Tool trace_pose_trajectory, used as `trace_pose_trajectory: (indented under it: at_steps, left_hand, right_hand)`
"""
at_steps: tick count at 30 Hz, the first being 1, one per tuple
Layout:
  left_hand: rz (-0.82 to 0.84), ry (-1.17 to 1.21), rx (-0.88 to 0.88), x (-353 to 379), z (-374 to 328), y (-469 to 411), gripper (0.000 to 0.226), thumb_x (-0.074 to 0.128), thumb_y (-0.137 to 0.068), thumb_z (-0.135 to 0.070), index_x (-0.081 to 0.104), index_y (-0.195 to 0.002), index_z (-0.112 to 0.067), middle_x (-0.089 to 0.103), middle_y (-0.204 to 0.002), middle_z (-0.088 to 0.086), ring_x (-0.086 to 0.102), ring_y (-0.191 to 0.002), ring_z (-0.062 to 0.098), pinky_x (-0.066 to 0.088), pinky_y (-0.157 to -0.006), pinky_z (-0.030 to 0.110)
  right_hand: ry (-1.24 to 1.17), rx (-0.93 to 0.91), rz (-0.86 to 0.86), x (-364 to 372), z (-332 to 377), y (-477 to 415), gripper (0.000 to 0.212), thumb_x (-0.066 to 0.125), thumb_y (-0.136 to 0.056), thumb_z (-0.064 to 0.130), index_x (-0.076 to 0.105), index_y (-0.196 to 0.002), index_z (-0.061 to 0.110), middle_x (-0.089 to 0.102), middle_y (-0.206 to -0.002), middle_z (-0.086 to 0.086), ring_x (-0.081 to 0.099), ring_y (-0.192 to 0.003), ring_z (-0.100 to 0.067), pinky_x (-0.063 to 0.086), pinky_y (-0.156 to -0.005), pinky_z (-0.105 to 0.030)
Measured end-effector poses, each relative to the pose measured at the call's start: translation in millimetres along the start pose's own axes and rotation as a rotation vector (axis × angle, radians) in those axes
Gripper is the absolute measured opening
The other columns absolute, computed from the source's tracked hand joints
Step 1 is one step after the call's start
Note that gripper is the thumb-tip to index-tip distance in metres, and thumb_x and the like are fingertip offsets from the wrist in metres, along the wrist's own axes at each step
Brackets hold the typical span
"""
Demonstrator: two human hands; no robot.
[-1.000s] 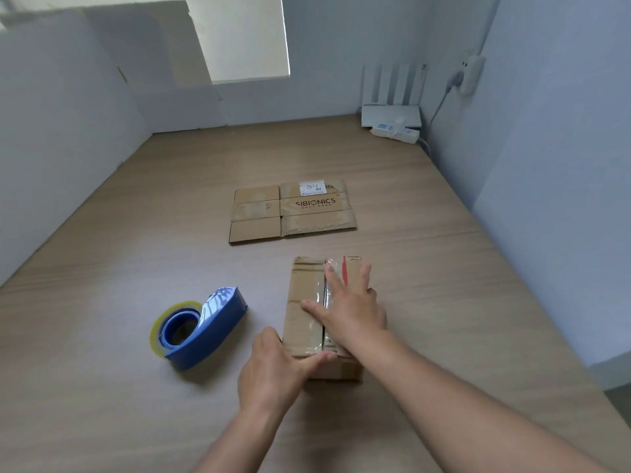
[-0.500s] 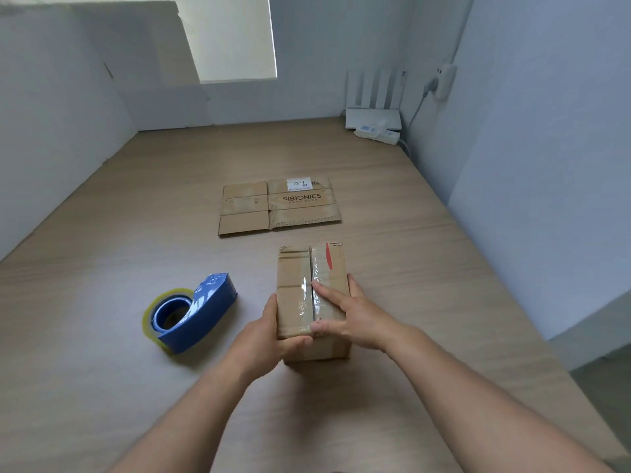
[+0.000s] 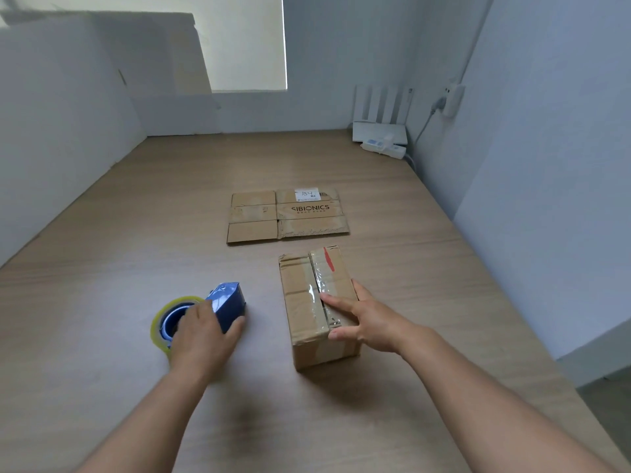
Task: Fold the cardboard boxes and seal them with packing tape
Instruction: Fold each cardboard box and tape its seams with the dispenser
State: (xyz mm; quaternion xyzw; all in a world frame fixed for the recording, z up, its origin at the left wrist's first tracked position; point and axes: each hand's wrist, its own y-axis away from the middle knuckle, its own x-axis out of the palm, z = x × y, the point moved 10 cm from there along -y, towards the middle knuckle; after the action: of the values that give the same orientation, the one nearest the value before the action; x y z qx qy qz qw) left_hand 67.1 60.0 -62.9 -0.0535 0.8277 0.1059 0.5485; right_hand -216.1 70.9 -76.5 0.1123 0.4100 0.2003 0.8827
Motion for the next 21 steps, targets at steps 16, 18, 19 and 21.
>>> trace_pose_trajectory:
  at_steps: [16,18,19,21]
  left_hand:
    - [0.24,-0.1,-0.123,28,47,-61,0.036,0.065,-0.084,-0.047,0.058,-0.081,-0.013,0.063,-0.076,0.004,0.06,-0.068,0.018,0.039,-0.055,0.028]
    - [0.232,-0.055,-0.061,20,40,-59,0.031,0.064,-0.083,-0.047,0.06,-0.09,-0.017,0.064,-0.092,0.002,0.06,-0.077,0.018,0.045,-0.062,0.029]
    - [0.226,-0.021,-0.018,15,31,-56,0.03,0.064,-0.081,-0.05,0.061,-0.09,-0.021,0.062,-0.097,-0.003,0.059,-0.078,0.015,0.046,-0.063,0.029]
    - [0.223,0.098,0.048,0,8,-44,0.034,0.061,-0.067,-0.059,0.06,-0.085,-0.03,0.06,-0.094,-0.011,0.059,-0.075,0.011,0.046,-0.06,0.028]
  right_hand:
    - [-0.075,0.053,-0.158,-14,7,3,0.05,0.052,-0.078,0.072,0.049,-0.126,0.056,-0.008,-0.16,0.002,-0.006,-0.147,-0.018,0.006,-0.119,-0.042]
    - [-0.106,0.047,-0.178,-17,10,2,0.044,0.049,-0.082,0.069,0.053,-0.124,0.054,-0.005,-0.16,0.002,-0.005,-0.147,-0.018,0.006,-0.119,-0.042]
    - [-0.118,0.044,-0.179,-18,12,3,0.043,0.05,-0.083,0.067,0.054,-0.124,0.052,-0.004,-0.161,0.001,-0.004,-0.147,-0.017,0.007,-0.119,-0.042]
    - [-0.134,0.039,-0.18,-20,15,5,0.044,0.052,-0.085,0.063,0.053,-0.127,0.049,-0.001,-0.161,-0.001,-0.003,-0.147,-0.017,0.008,-0.12,-0.042]
